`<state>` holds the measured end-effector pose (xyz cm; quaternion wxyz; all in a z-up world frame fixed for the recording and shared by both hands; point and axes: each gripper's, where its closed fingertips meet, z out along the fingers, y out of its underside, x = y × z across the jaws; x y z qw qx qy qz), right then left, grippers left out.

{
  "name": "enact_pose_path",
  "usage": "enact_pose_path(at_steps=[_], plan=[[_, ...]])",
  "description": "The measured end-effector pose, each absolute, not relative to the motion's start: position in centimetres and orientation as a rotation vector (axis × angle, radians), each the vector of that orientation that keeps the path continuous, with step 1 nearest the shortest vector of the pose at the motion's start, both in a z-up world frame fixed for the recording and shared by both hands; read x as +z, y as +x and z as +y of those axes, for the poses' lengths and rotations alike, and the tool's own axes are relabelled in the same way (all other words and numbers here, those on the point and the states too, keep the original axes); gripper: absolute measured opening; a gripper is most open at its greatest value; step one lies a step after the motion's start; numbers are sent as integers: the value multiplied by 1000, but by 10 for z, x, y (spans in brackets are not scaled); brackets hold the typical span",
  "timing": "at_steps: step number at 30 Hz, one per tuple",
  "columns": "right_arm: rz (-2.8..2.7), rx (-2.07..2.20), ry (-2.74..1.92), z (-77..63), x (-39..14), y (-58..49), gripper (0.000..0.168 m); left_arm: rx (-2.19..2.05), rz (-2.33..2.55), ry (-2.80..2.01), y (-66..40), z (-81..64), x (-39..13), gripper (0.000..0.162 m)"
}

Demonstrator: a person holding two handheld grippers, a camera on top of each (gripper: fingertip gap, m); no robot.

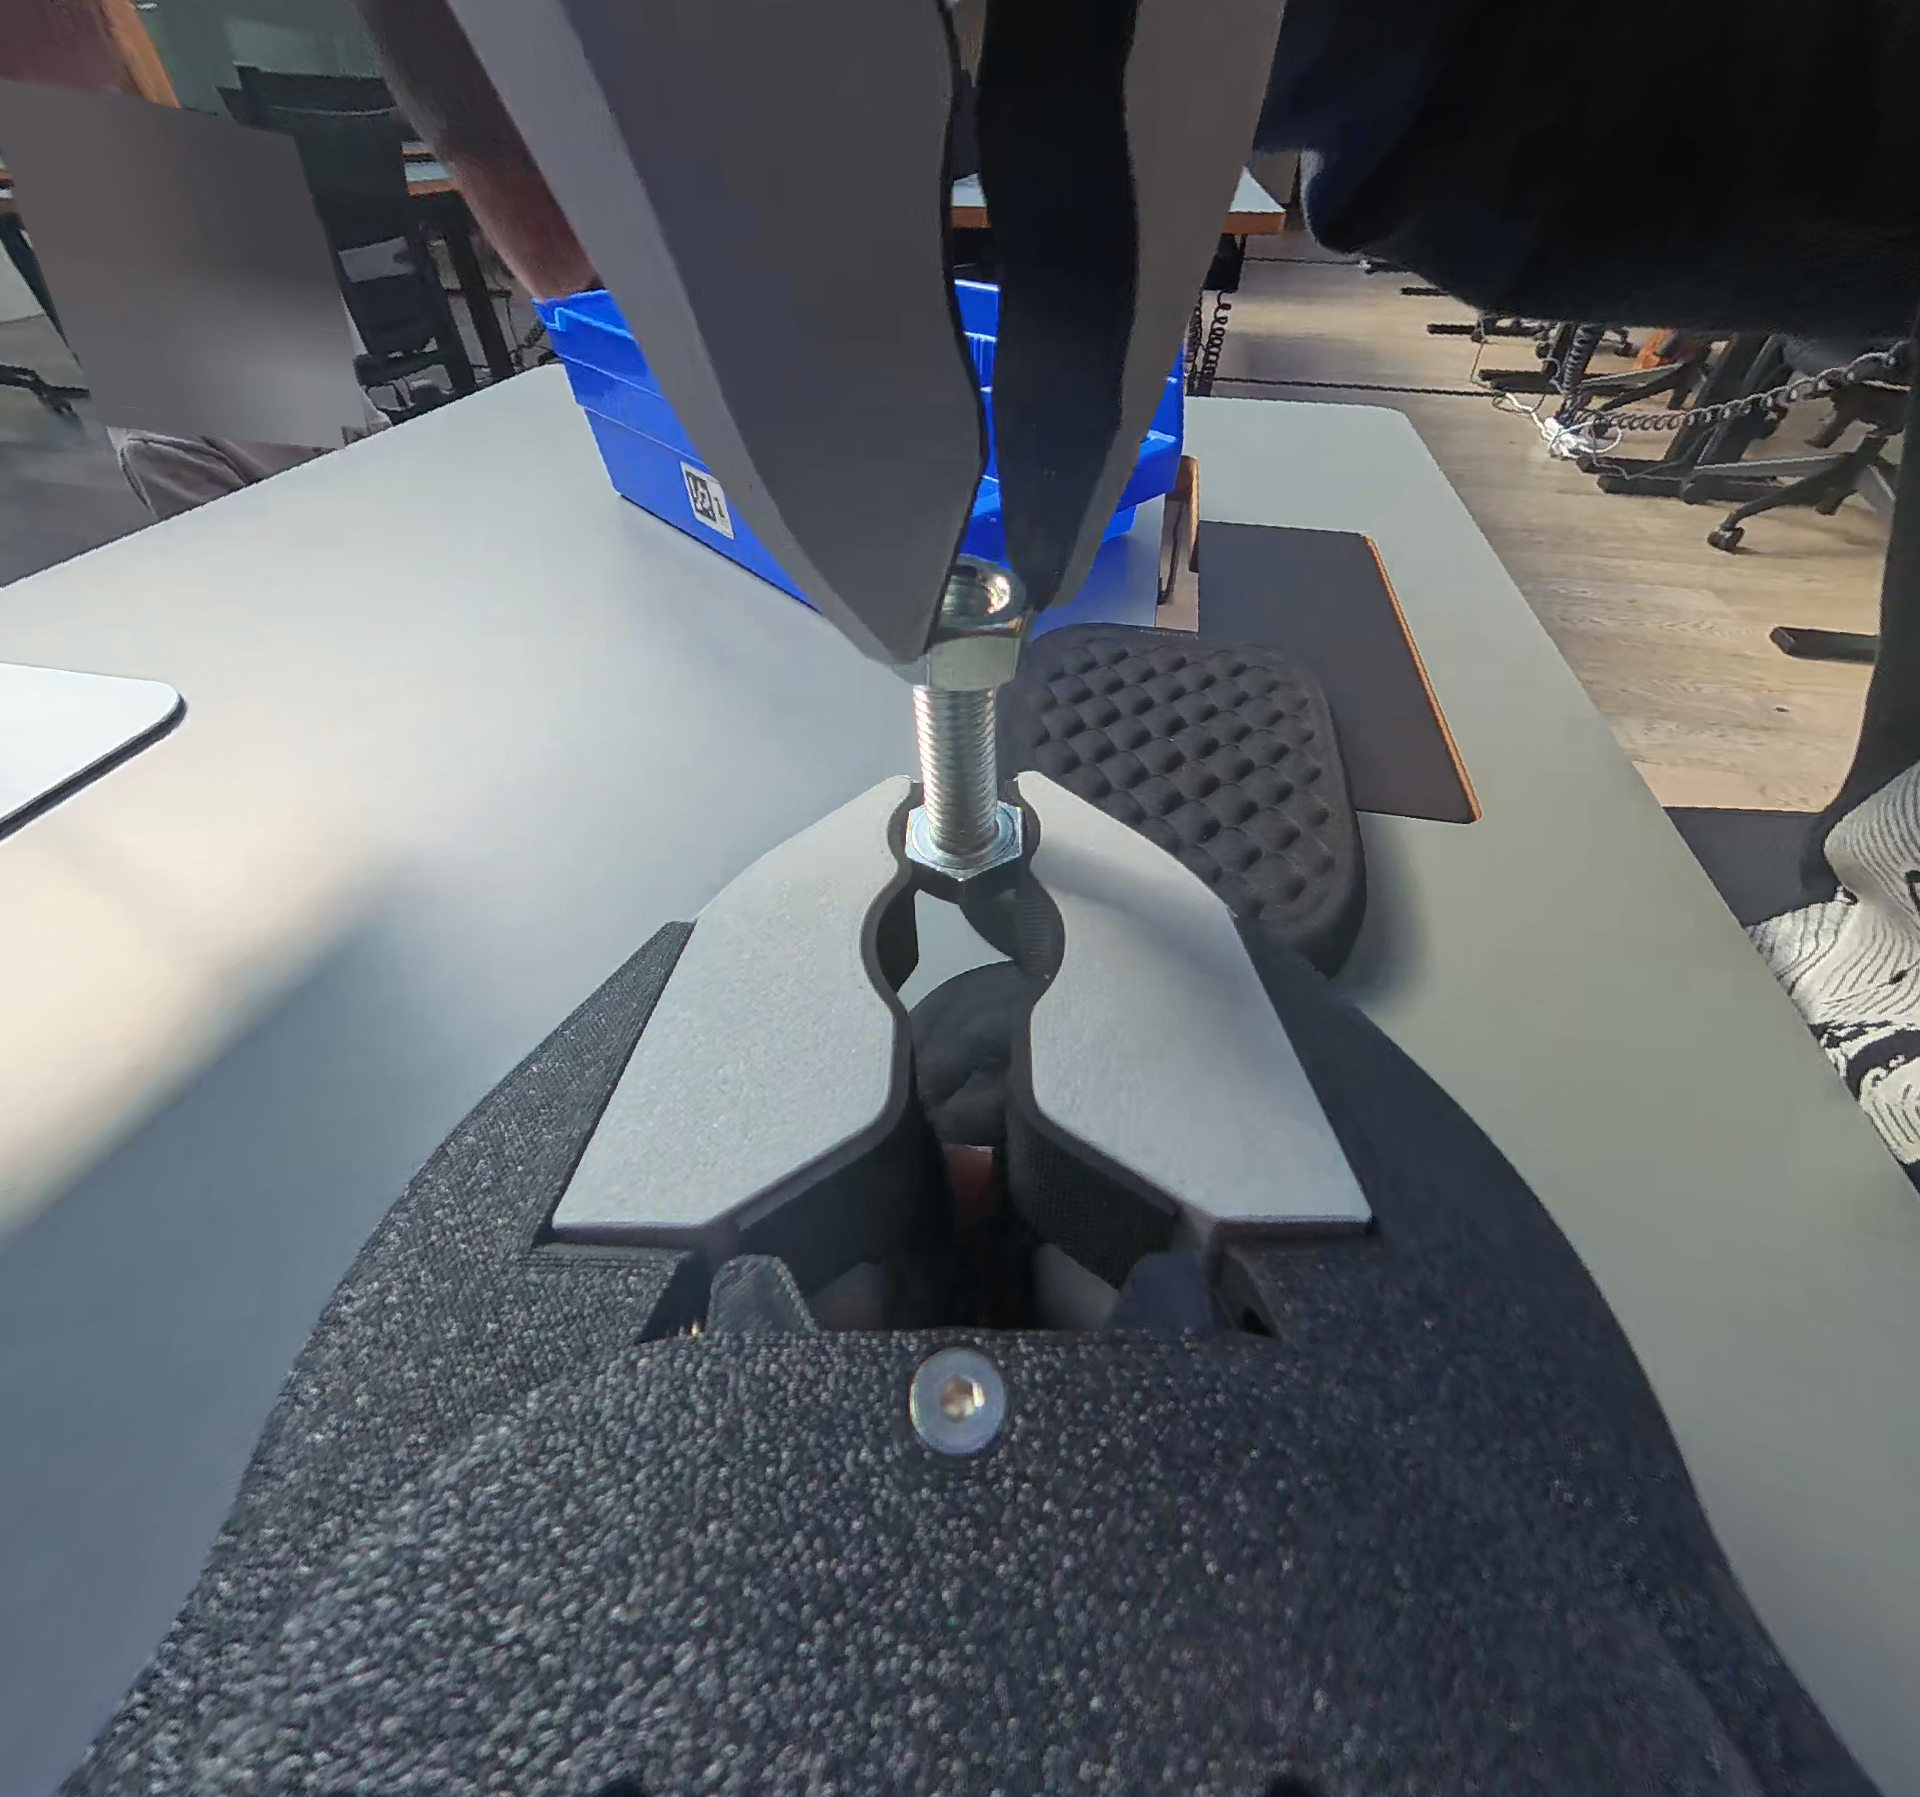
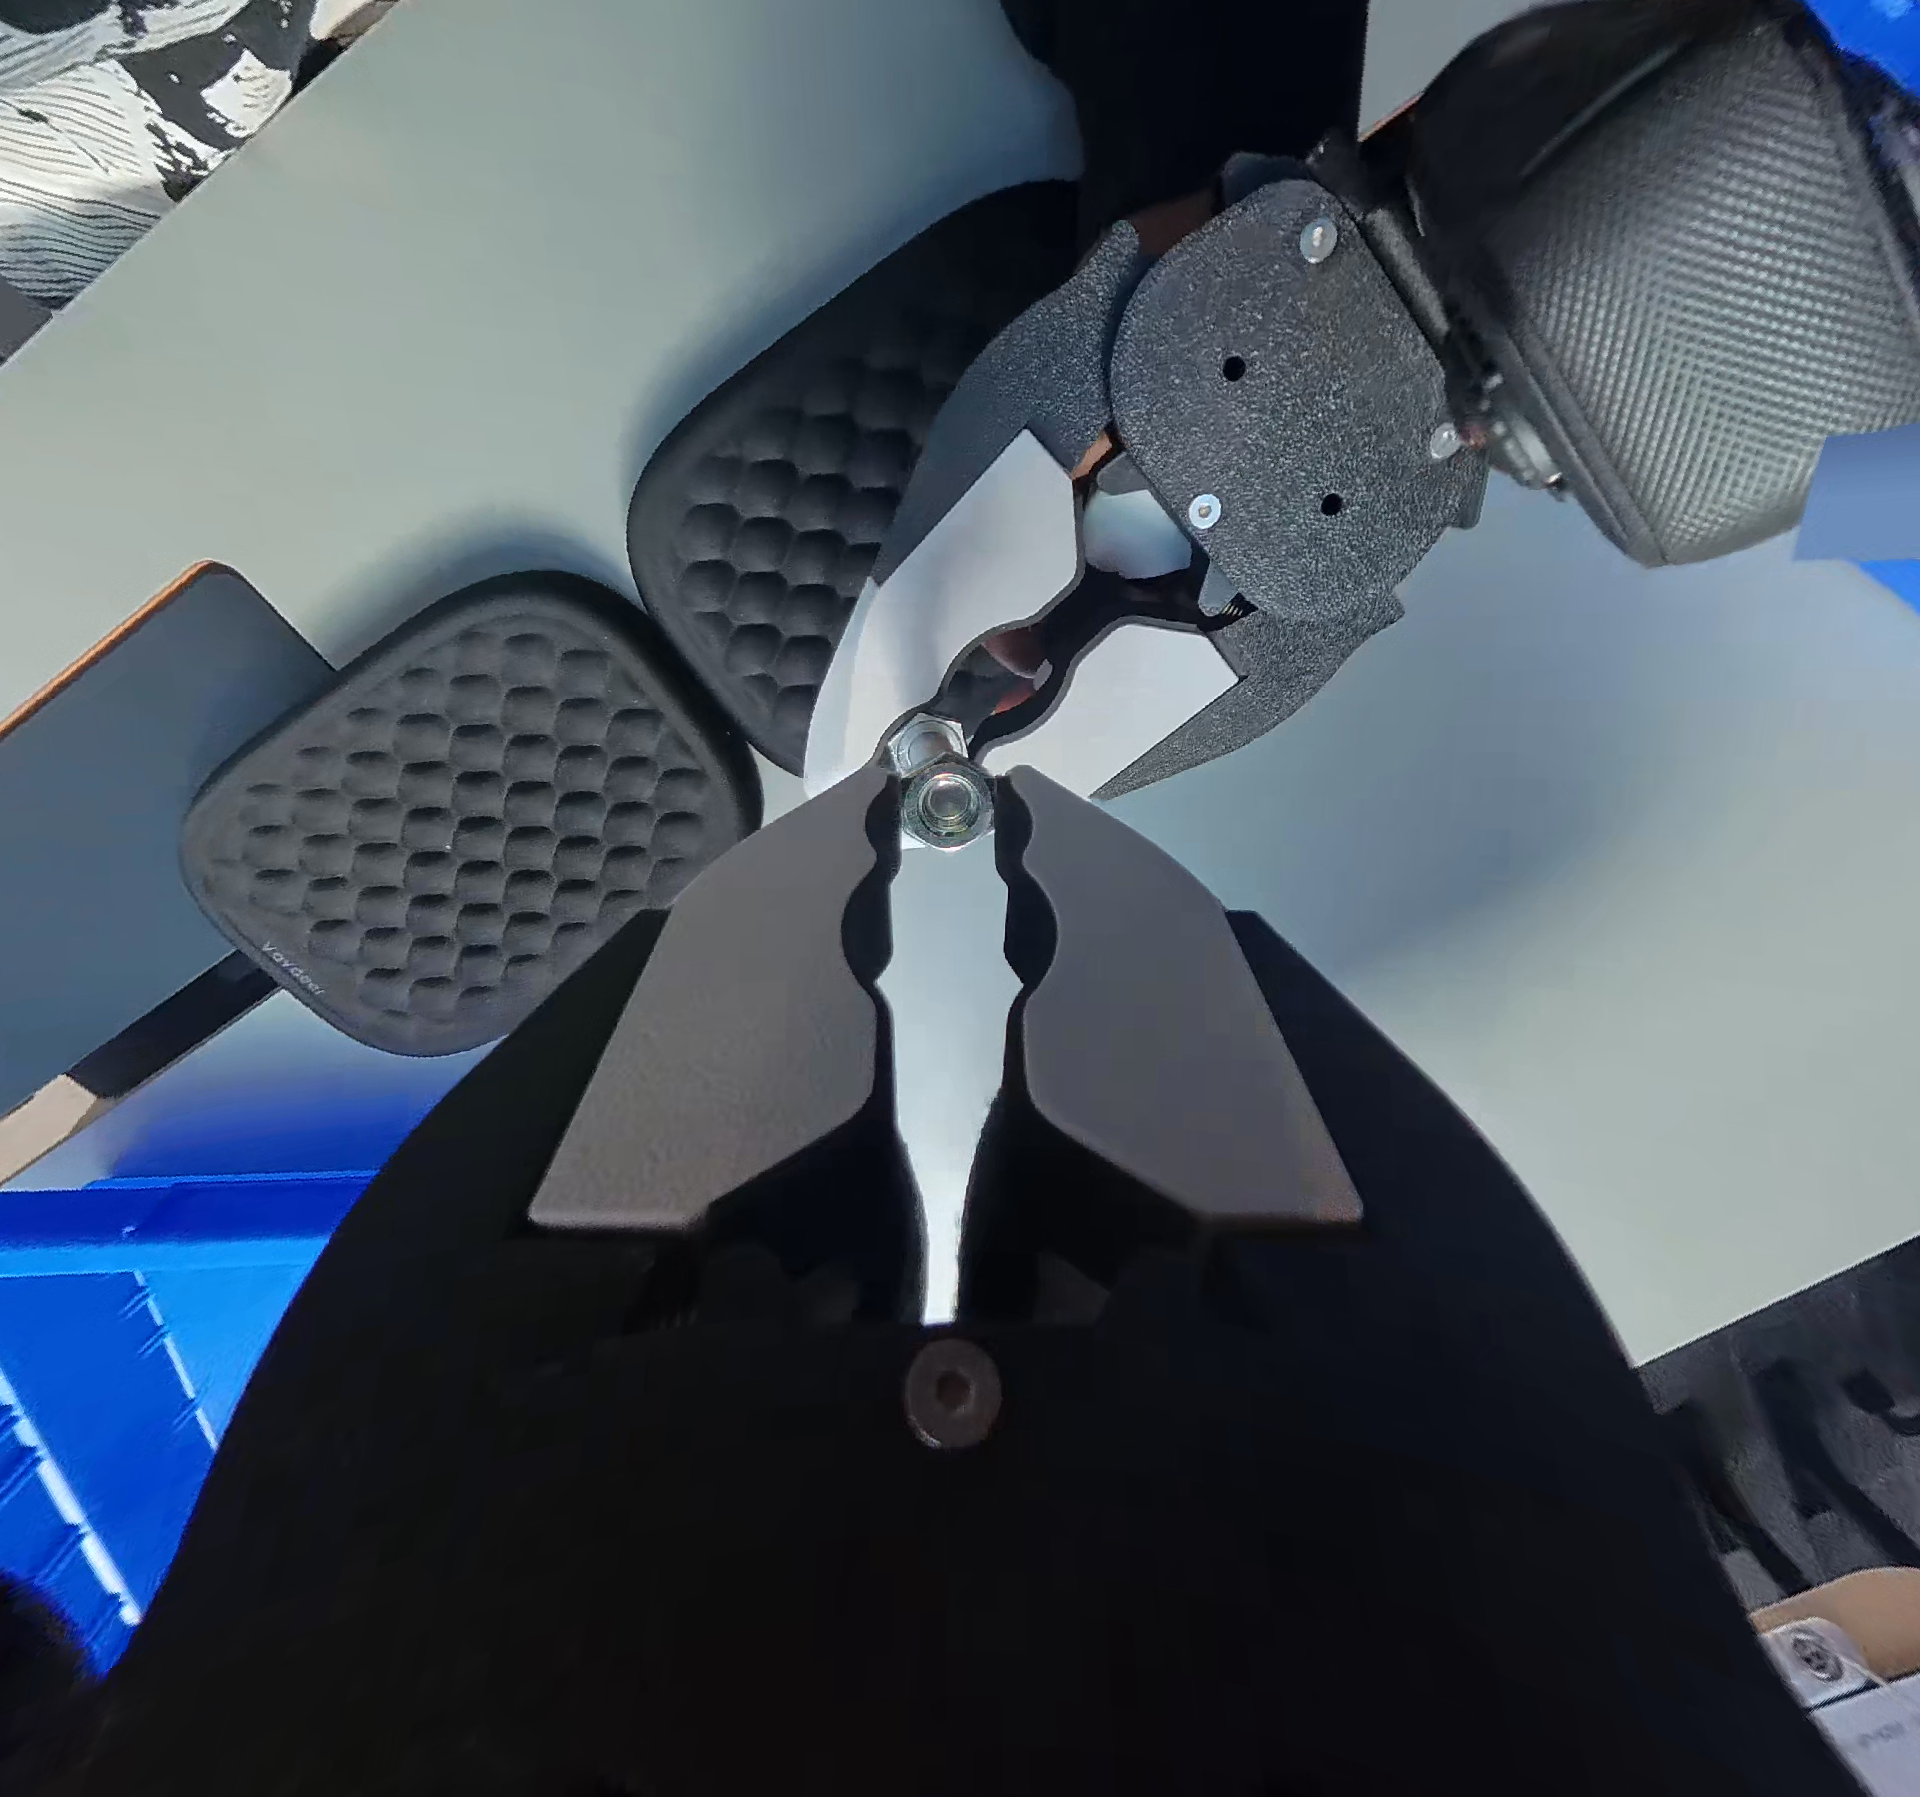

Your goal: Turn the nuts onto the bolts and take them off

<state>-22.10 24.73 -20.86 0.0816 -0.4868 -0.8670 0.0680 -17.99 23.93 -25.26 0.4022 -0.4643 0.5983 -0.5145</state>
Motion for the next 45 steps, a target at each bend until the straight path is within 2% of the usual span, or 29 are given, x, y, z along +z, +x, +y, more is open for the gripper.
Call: enact_pose_path(at_steps=[5,13,32,33,34,35,39,45], plan=[[-2594,241,-1382,247,-208,-224,16,-1365,1521,-1157,-183,236,-250,13],[-2439,330,-1670,247,-212,-218,16,-1260,1531,-1189,-178,239,-257,13],[-1488,336,-2117,263,-209,-217,16,-1213,1435,-1263,-177,253,-255,13],[-1486,335,-2105,262,-208,-217,20,-1214,1436,-1260,-177,253,-255,13],[-1497,334,-2091,262,-207,-217,33,-1215,1441,-1255,-177,252,-255,13],[-1518,334,-2081,262,-205,-216,37,-1214,1446,-1253,-177,252,-255,13],[-1805,373,-1876,256,-195,-224,31,-1217,1462,-1244,-177,249,-255,13],[-2336,267,-1646,256,-206,-219,33,-1219,1493,-1233,-177,246,-257,13]])
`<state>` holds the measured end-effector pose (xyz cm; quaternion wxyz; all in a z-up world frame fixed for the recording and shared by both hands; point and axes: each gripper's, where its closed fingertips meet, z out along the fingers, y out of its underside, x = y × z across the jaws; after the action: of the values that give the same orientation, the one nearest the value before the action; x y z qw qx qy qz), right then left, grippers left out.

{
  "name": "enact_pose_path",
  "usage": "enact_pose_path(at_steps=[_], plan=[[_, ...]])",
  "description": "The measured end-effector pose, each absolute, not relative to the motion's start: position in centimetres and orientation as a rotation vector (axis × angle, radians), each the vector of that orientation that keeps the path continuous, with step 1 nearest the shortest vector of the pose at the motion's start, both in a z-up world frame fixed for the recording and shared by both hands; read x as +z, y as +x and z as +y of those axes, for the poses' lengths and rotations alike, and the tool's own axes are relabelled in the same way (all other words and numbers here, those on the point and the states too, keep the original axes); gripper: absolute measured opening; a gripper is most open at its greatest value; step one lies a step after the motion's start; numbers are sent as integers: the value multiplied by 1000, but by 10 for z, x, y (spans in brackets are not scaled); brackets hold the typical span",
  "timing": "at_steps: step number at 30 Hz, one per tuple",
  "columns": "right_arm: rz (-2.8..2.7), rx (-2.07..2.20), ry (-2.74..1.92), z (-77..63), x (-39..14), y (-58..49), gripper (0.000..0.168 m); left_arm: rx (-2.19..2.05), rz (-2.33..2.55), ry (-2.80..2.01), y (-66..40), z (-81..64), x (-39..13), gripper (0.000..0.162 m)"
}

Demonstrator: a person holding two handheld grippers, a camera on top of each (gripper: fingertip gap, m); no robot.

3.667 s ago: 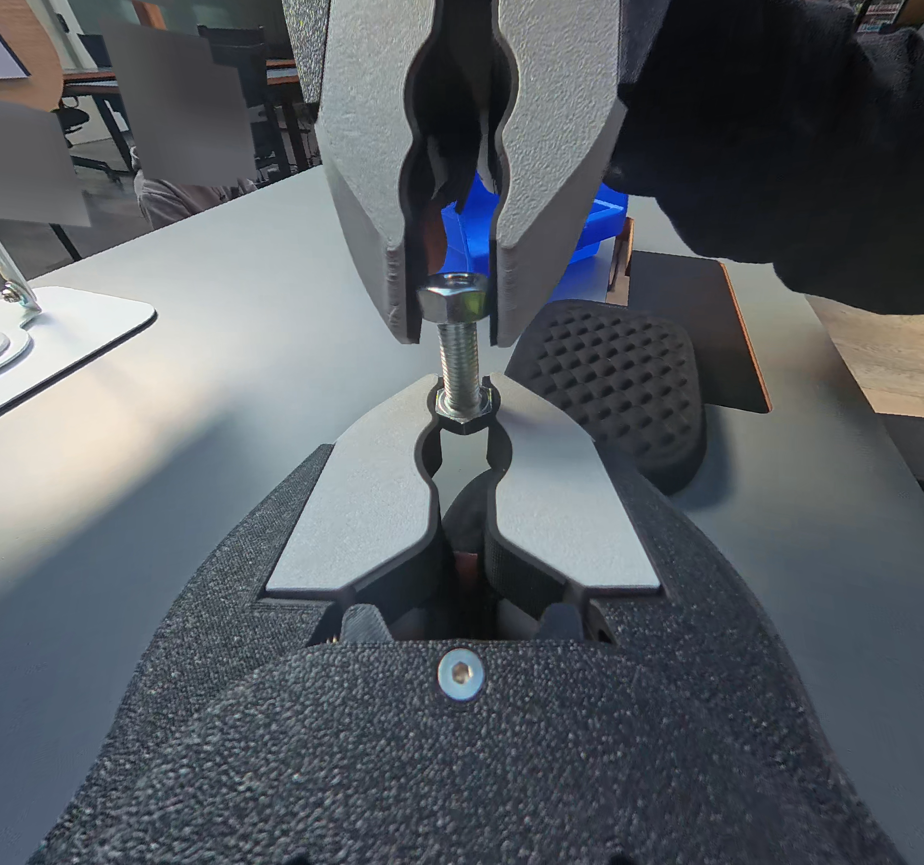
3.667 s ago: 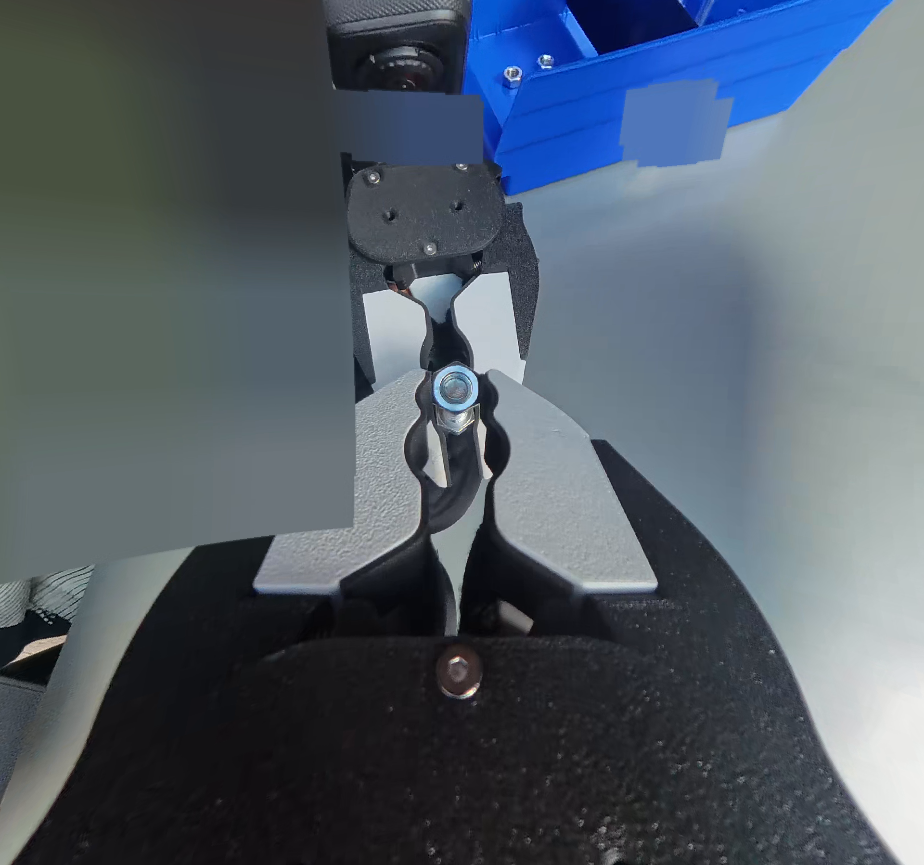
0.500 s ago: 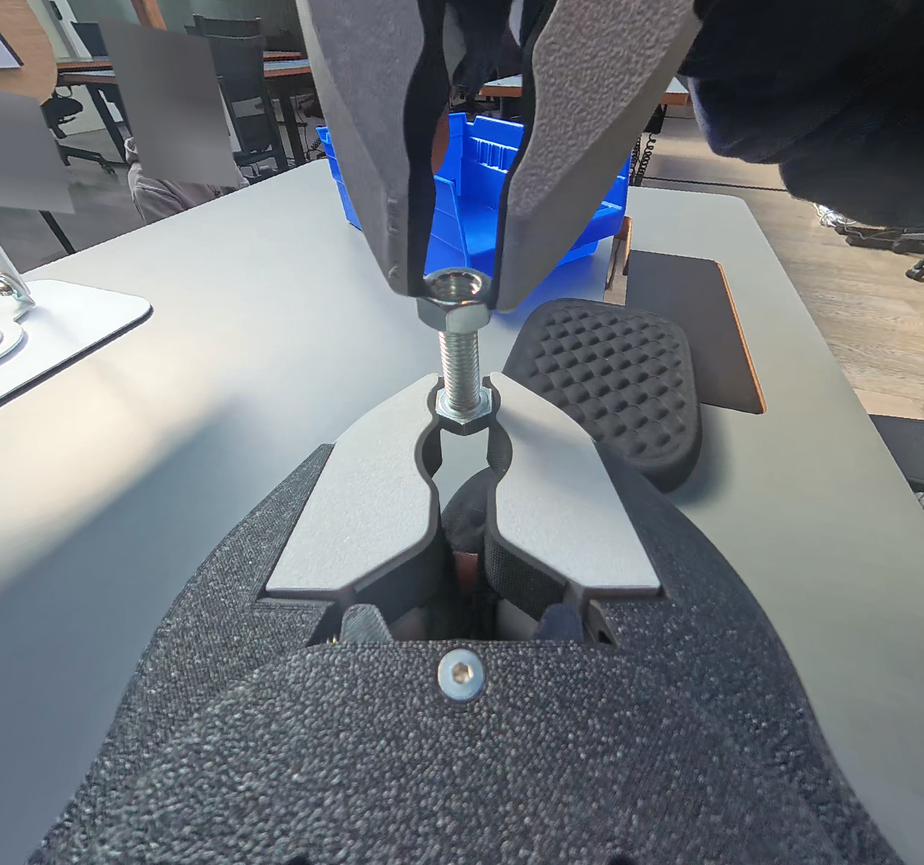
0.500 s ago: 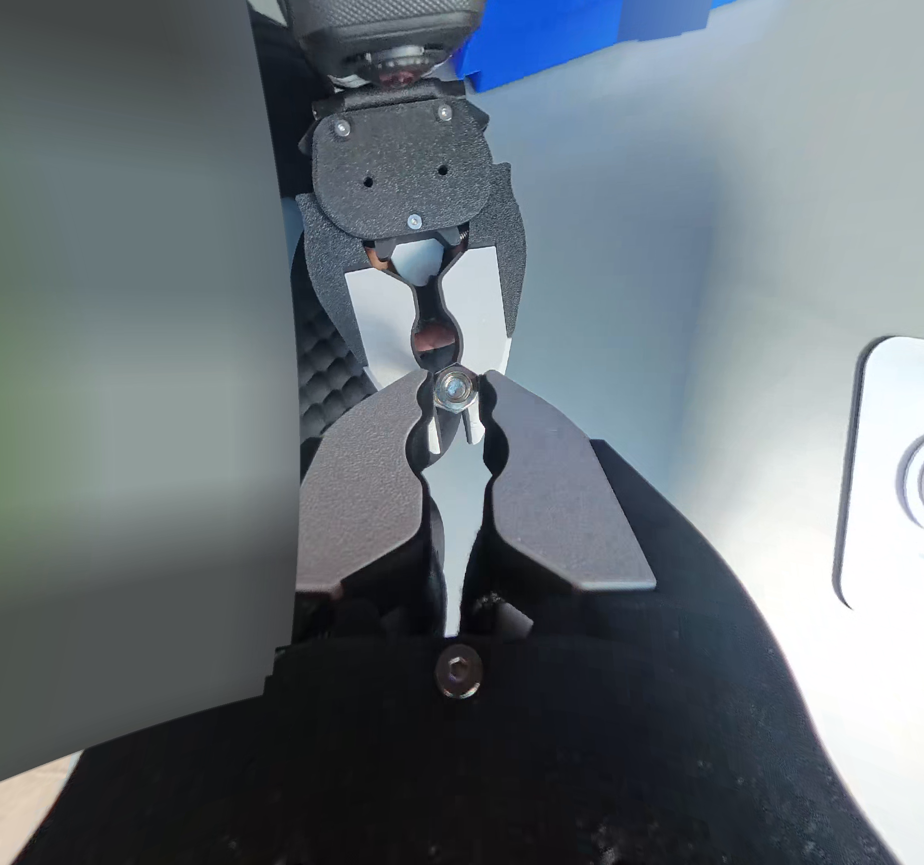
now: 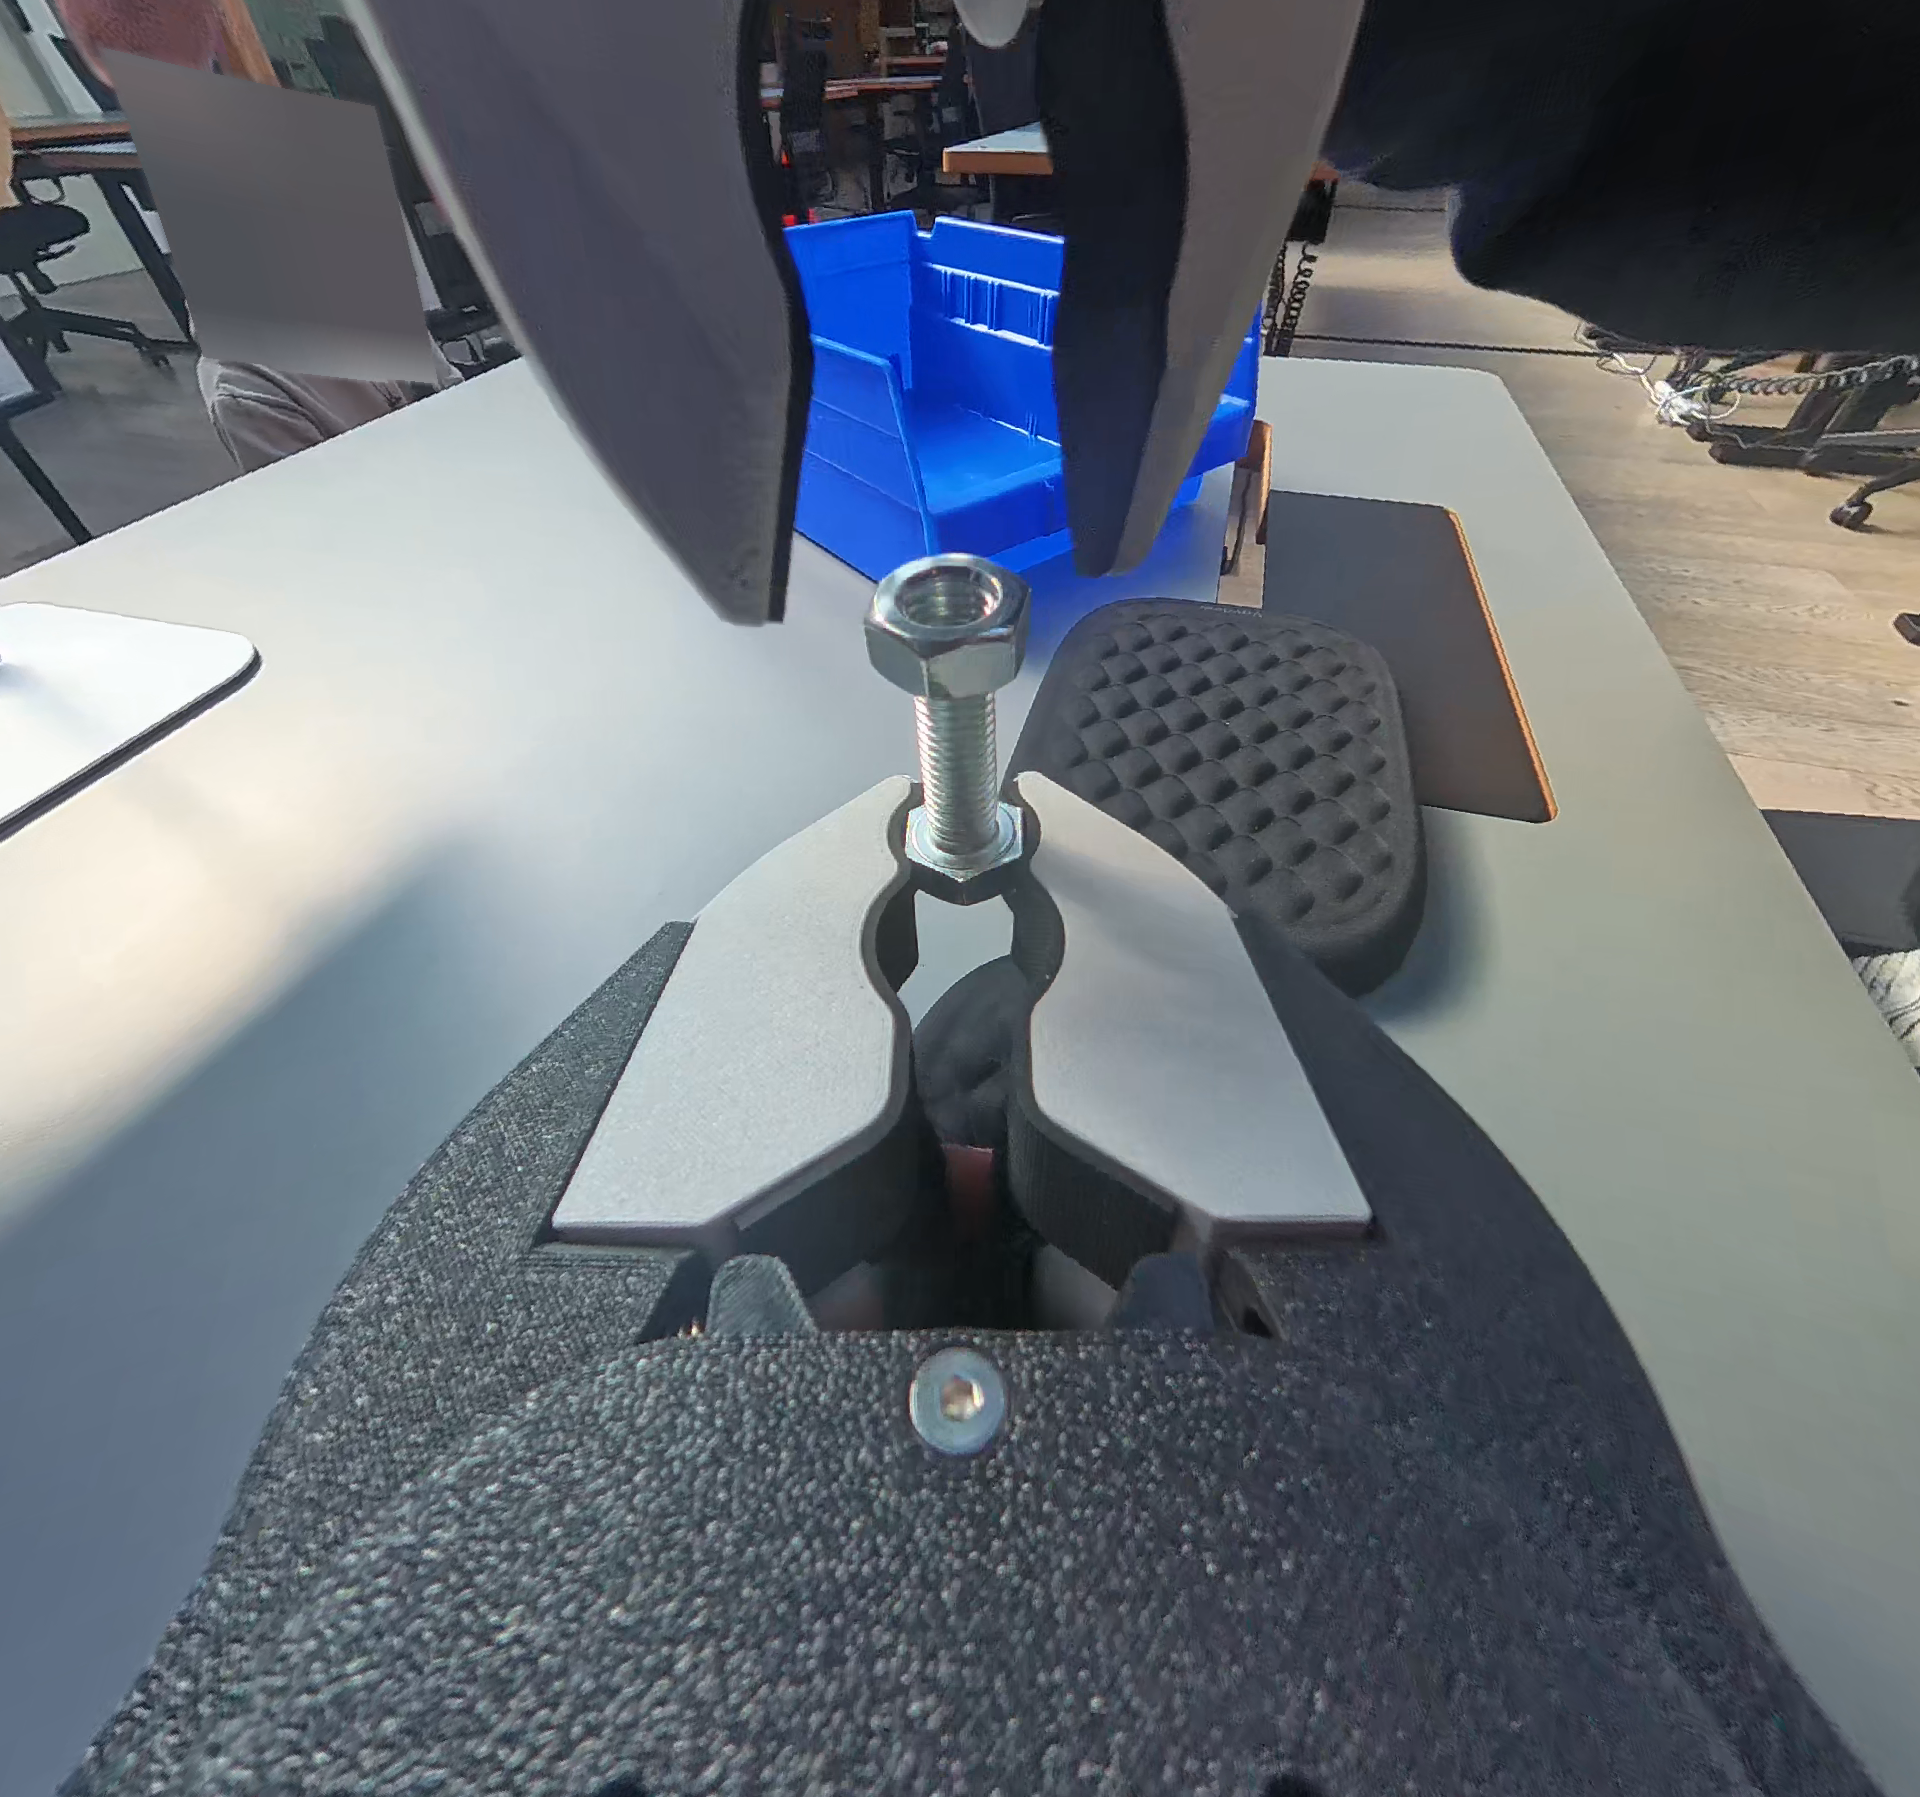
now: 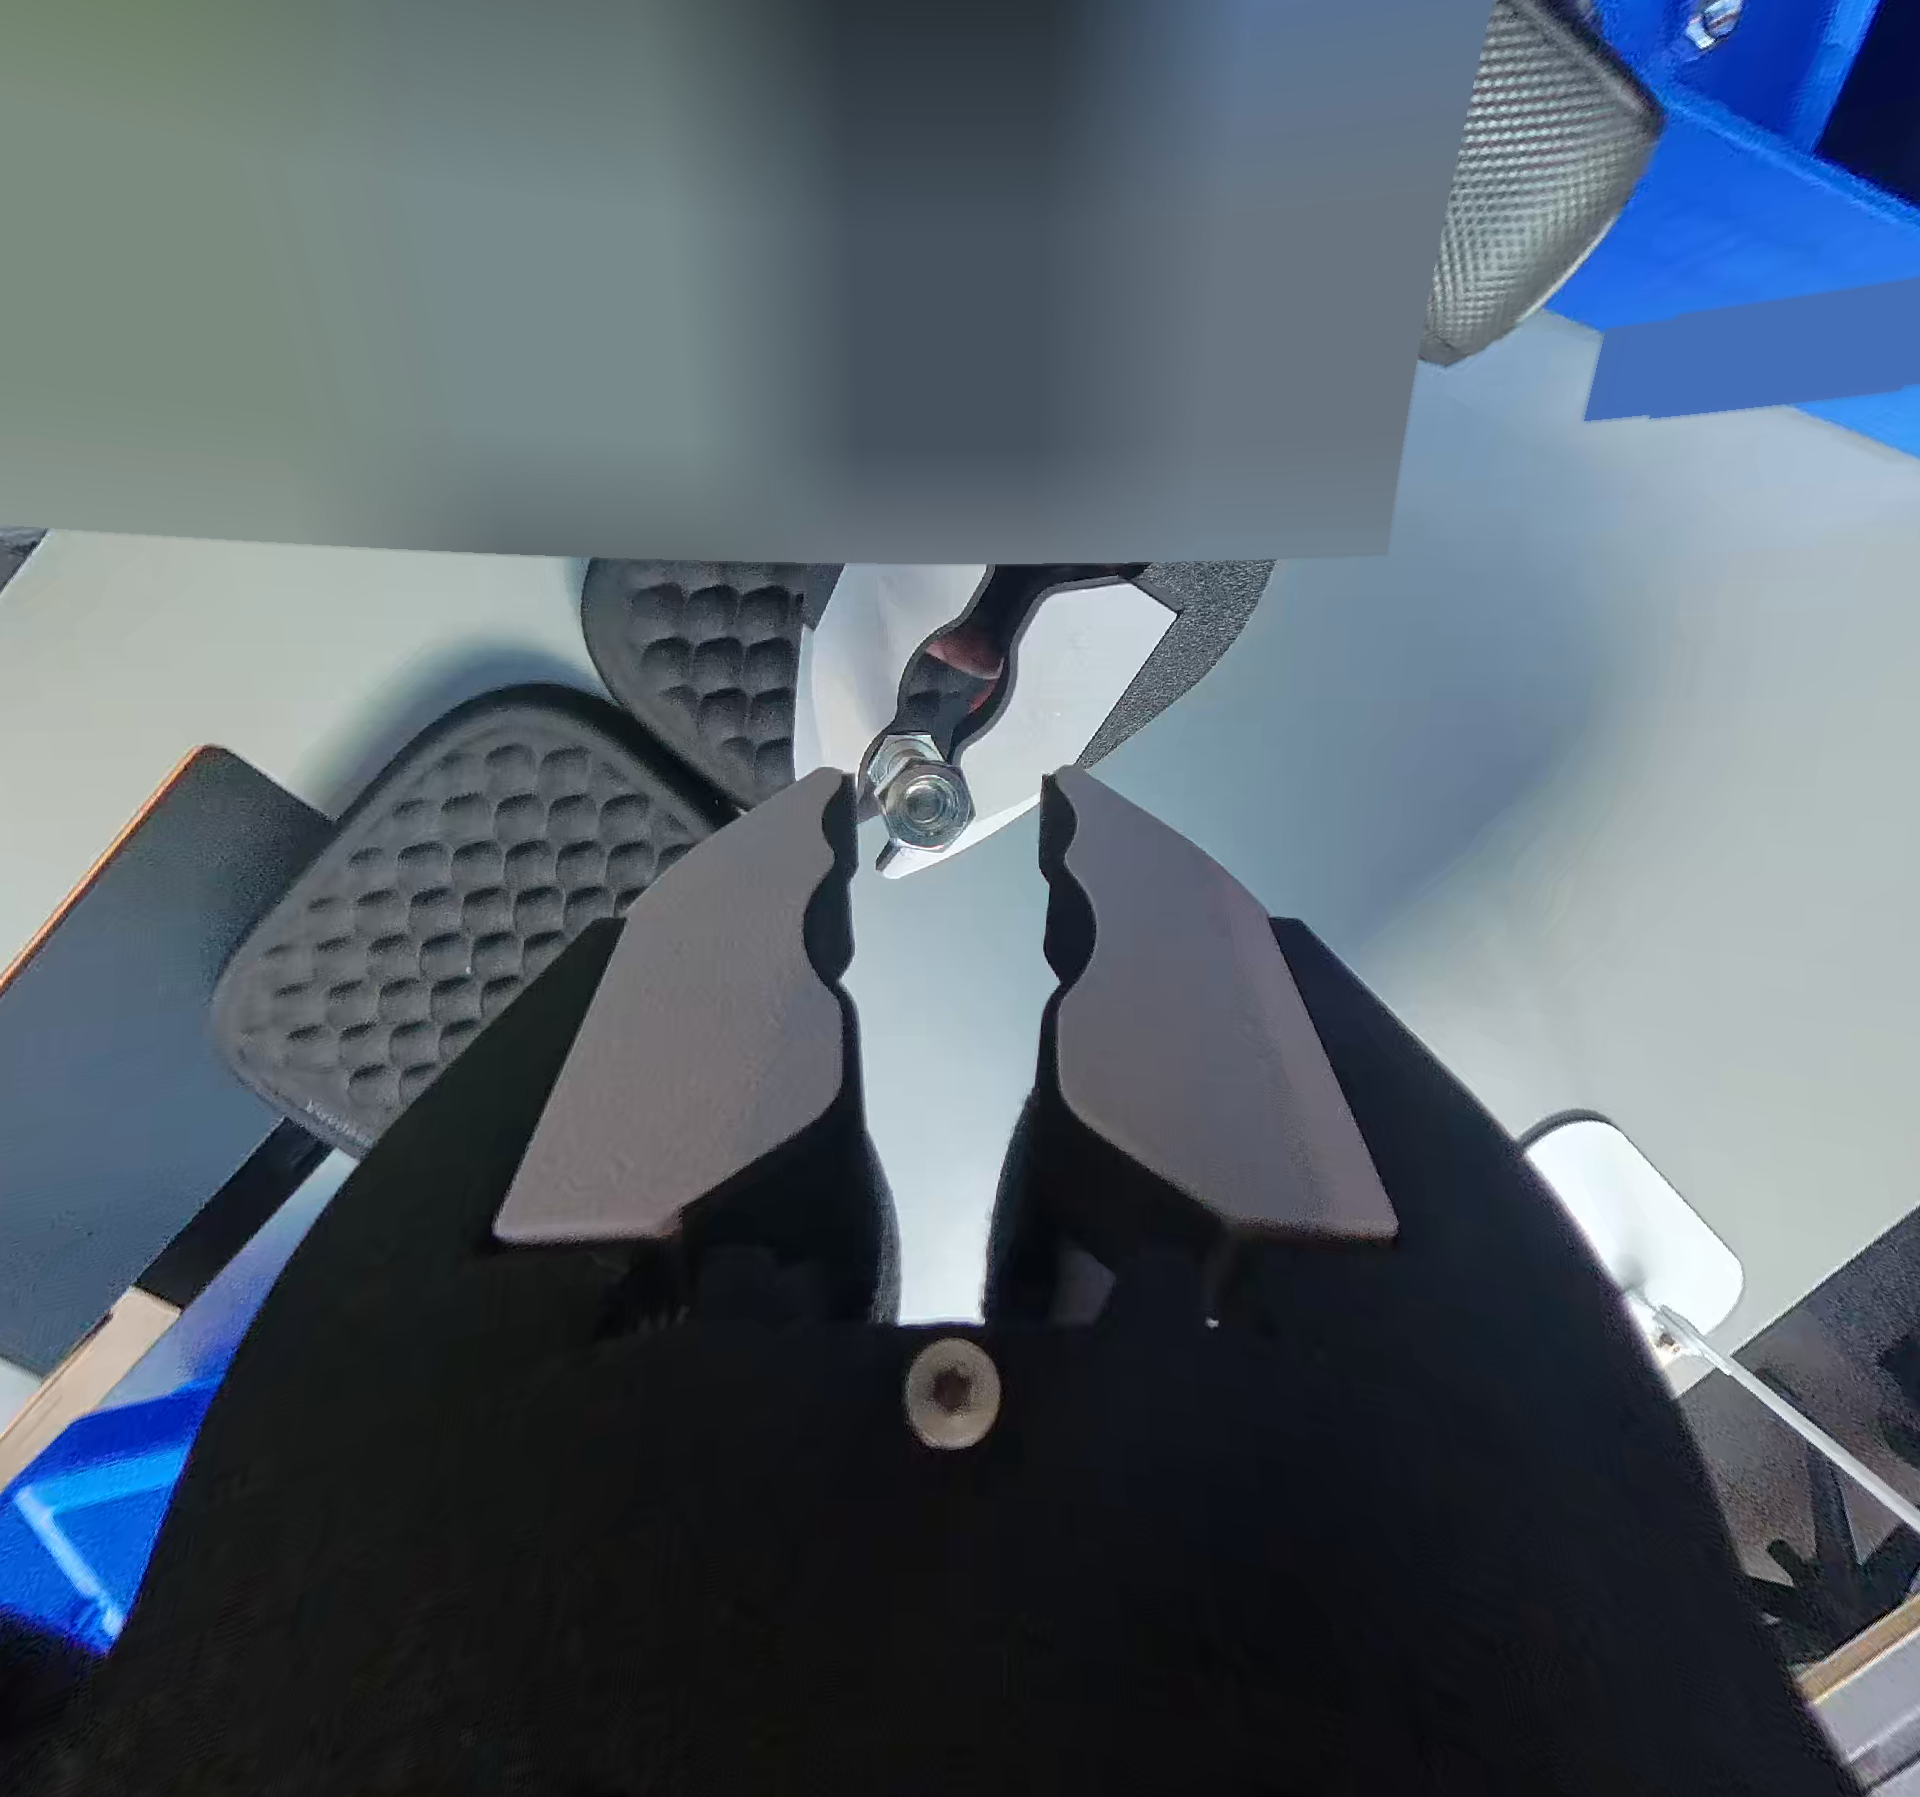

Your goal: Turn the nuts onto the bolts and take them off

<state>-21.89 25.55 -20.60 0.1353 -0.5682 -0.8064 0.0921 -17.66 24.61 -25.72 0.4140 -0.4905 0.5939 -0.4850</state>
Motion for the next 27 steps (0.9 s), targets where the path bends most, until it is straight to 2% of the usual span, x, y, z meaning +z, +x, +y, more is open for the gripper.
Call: enact_pose_path(at_steps=[3,5,8,19,22,23,24,27], plan=[[-2469,263,-1665,256,-213,-216,28,-1220,1501,-1231,-177,245,-258,13],[-2536,274,-1678,252,-216,-213,18,-1220,1501,-1230,-177,245,-258,13],[-2508,245,-1686,253,-216,-213,18,-1220,1496,-1234,-177,246,-258,13],[-1887,258,-2175,263,-215,-213,17,-1199,1426,-1284,-176,255,-256,13],[-1804,243,-2201,263,-214,-214,19,-1212,1422,-1279,-177,255,-255,13],[-1818,235,-2181,263,-213,-215,32,-1218,1428,-1274,-177,254,-255,13],[-1861,235,-2154,261,-211,-215,37,-1217,1435,-1272,-177,254,-255,13],[-2083,229,-1964,260,-206,-218,37,-1210,1457,-1262,-176,251,-256,13]])
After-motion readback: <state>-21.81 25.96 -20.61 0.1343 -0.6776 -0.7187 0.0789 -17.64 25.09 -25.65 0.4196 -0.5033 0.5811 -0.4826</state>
